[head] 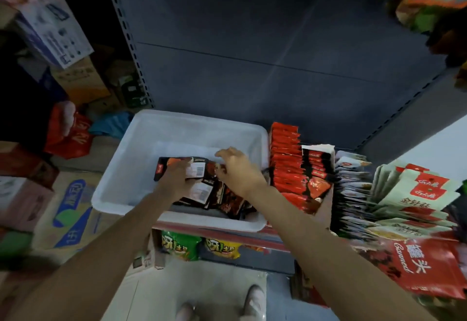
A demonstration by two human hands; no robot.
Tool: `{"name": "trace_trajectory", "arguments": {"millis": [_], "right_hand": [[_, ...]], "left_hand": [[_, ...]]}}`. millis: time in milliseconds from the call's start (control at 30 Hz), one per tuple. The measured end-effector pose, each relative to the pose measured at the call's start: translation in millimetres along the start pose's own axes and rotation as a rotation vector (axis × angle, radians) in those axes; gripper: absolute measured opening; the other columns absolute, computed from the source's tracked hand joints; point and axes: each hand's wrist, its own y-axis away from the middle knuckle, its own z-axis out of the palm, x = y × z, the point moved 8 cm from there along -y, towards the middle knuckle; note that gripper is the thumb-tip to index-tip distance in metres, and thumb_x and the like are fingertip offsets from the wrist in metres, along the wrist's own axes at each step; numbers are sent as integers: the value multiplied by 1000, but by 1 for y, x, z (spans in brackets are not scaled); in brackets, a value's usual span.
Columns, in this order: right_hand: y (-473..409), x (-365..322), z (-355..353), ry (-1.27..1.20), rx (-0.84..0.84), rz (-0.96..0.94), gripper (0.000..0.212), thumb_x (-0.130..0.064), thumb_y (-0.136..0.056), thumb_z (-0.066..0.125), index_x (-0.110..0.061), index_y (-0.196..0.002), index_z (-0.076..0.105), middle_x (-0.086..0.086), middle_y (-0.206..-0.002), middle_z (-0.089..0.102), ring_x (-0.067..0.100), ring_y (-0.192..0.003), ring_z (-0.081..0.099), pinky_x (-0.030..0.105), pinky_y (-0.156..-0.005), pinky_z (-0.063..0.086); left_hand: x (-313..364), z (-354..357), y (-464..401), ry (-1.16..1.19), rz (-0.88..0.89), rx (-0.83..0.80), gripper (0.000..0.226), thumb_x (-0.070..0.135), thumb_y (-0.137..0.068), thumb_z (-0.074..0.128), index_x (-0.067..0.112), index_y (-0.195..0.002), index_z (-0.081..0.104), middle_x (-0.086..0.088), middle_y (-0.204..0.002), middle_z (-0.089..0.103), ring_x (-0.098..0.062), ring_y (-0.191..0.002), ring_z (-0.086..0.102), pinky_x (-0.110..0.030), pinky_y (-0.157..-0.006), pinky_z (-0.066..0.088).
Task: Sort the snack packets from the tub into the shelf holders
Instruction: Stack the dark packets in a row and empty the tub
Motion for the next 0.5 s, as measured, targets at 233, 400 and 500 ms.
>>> {"name": "trace_trajectory", "arguments": {"millis": [233,400,500], "right_hand": [[-22,16,101,105,-406,196,88,-47,-88,57,-14,-151,6,7,-158,6,26,-144,11,39,-116,20],[-21,17,105,165,-382,184,87,-41,-83,65,-14,-150,16,8,-156,13,28,-142,17,38,-114,27],[-19,15,104,215,-369,175,88,-41,-83,65,-13,-150,16,7,-157,12,27,-142,15,38,-115,24]], "left_hand": [[-41,4,-16,73,-20,-86,78,31,-72,80,11,-136,40,-9,-132,50,-27,-121,49,-40,-101,42],[-12,-11,-3,-539,113,-113,32,26,-95,49,3,-117,54,-14,-110,64,-29,-96,63,-34,-73,48],[-1,-5,2,-717,175,-203,33,8,-96,37,-1,-126,46,-16,-111,62,-29,-95,63,-32,-68,44]]}}
